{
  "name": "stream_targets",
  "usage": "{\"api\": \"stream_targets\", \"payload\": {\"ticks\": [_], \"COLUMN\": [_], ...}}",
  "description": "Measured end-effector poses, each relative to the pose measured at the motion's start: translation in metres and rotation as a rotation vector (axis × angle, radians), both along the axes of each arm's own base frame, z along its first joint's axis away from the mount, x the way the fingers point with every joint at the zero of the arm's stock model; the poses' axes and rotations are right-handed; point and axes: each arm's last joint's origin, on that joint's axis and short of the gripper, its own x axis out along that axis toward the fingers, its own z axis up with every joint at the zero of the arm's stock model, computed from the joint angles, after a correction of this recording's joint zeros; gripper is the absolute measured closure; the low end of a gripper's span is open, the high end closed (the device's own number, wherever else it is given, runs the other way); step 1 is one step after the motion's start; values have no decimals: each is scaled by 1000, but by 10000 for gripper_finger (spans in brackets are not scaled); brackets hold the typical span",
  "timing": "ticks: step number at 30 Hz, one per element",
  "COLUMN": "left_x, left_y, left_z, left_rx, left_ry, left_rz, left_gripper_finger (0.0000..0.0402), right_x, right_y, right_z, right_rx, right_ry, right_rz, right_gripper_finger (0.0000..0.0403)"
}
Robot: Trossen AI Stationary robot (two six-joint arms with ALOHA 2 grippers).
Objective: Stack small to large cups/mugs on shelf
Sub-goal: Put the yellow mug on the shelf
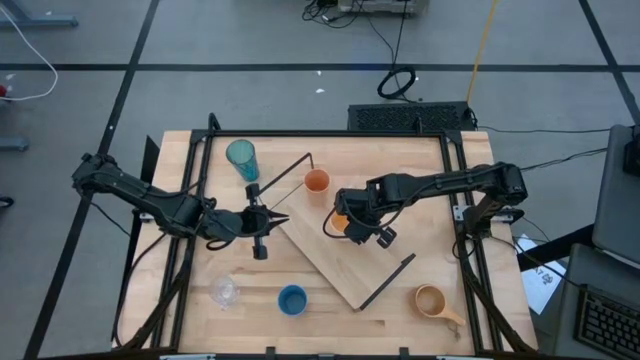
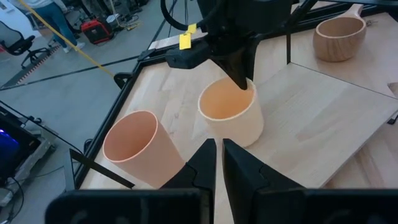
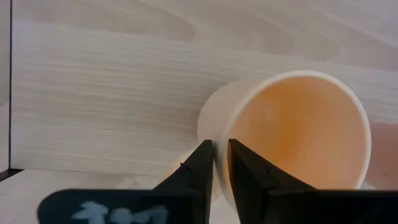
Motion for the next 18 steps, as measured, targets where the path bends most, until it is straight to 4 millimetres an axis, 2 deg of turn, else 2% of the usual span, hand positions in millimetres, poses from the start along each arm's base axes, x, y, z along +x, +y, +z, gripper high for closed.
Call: {"api": "stream_targets", "payload": {"ticks": [18], "left_x": [0], "left_y": [0], "left_z": [0], "left_rx": [0], "left_ry": [0], "left_rz": [0], "left_gripper_finger": [371], "right_x": [0], "right_y": [-2], "right_z": [0], "right_rx": [-75], "right_ry": [-1], "right_rz": [-32], "right_gripper_finger": [316]}}
